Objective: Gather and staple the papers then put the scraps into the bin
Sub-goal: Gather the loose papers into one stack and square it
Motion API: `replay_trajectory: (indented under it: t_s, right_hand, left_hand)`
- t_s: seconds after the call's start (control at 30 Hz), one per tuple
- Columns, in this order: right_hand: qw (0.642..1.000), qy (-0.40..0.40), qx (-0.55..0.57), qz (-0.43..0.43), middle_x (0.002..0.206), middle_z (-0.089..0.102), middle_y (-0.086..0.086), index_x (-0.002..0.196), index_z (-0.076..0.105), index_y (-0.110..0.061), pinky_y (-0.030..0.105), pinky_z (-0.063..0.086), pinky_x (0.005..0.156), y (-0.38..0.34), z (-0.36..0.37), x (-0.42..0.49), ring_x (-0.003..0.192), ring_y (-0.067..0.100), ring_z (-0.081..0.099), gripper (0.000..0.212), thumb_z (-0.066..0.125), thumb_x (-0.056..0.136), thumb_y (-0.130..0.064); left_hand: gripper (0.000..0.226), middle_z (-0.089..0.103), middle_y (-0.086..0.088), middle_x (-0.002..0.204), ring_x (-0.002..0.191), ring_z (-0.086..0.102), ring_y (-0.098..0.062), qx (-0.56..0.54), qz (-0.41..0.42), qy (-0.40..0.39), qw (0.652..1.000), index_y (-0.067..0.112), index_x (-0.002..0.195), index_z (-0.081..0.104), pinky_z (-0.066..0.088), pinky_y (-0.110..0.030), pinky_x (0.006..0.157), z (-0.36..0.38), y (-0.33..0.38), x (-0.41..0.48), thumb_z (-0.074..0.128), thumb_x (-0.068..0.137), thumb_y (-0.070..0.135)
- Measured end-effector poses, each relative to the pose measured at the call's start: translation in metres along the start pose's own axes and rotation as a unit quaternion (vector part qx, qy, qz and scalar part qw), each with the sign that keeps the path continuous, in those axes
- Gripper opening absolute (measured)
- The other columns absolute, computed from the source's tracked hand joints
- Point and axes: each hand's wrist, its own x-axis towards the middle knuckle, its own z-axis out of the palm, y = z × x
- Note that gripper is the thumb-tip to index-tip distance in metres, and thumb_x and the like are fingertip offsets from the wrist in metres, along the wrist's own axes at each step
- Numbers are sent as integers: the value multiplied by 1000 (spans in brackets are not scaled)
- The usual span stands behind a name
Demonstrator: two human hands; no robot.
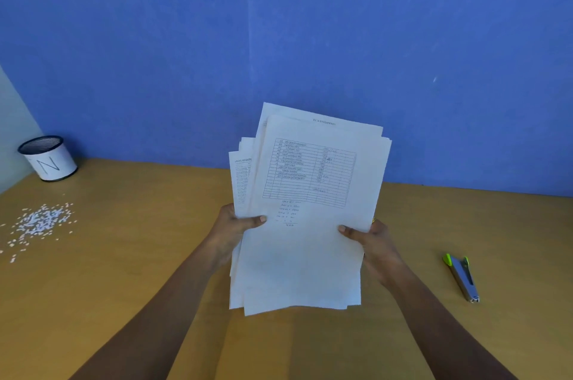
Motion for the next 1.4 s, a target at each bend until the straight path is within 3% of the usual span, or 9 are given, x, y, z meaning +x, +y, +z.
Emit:
replay_trajectory:
  t_s: [0.1, 0.3, 0.5, 0.67, 0.8, 1.0, 1.13, 1.4]
  right_hand:
    - [998, 26, -32, -50, 102, 70, 13, 104, 64, -5, 29, 56, 69, -6, 6, -1, 87, 26, 68, 27, 67, 78, 3]
    - [992, 33, -42, -118, 91, 71, -5, 95, 66, -16, 15, 55, 64, -13, 13, -1, 74, 1, 69, 22, 67, 80, 0]
    - [993, 12, -40, -110, 97, 73, 10, 97, 68, -6, 32, 56, 73, -7, 11, -4, 88, 23, 70, 29, 77, 70, -9]
    - [993, 0, -35, -110, 95, 74, 3, 97, 68, -10, 25, 56, 70, -8, 12, -3, 85, 17, 71, 24, 72, 75, -1]
    - [993, -3, -38, -115, 90, 75, 0, 92, 70, -13, 22, 55, 66, -11, 14, -3, 81, 14, 71, 18, 71, 77, -2]
    - [989, -22, -21, -142, 95, 74, -5, 99, 66, -15, 20, 56, 65, -23, 14, -7, 85, 10, 71, 31, 75, 72, -3]
    - [990, -22, -25, -138, 103, 73, 1, 109, 63, -9, 24, 57, 71, -23, 16, -8, 92, 16, 71, 45, 80, 67, -10]
    - [988, 0, -14, -151, 94, 75, -3, 102, 68, -10, 21, 56, 66, -29, 26, -4, 87, 15, 72, 32, 77, 70, -8]
  left_hand:
    - [35, 74, 12, 80, 79, 70, -4, -12, 26, -1, 1000, 7, 109, 62, 55, -16, 65, 3, 7, 1, 57, 80, -11]
    - [28, 74, 14, 80, 79, 69, -2, -19, 85, 18, 996, 10, 100, 64, 53, -15, 65, 9, 19, 1, 59, 80, -9]
    - [29, 74, 12, 86, 84, 70, -7, -5, 86, 22, 996, 16, 95, 67, 55, -20, 69, 6, 8, -2, 66, 75, -6]
    - [32, 74, 13, 90, 88, 69, -6, 4, 75, 10, 997, 15, 100, 66, 56, -21, 78, 6, 3, -4, 66, 76, -6]
    - [28, 74, 13, 89, 88, 69, -6, -2, 84, 9, 996, 18, 97, 67, 56, -19, 73, 8, 7, -4, 64, 79, -4]
    - [30, 74, 12, 88, 86, 70, -8, 2, 86, -9, 996, 18, 95, 67, 55, -19, 67, 5, 17, -6, 69, 74, -4]
    - [32, 74, 12, 89, 87, 70, -9, 14, 83, -21, 996, 19, 94, 67, 55, -19, 69, 3, 16, -6, 70, 73, -5]
    - [32, 73, 17, 88, 87, 68, -3, 21, 114, -11, 993, 22, 95, 66, 53, -15, 71, 6, 20, -5, 67, 76, -4]
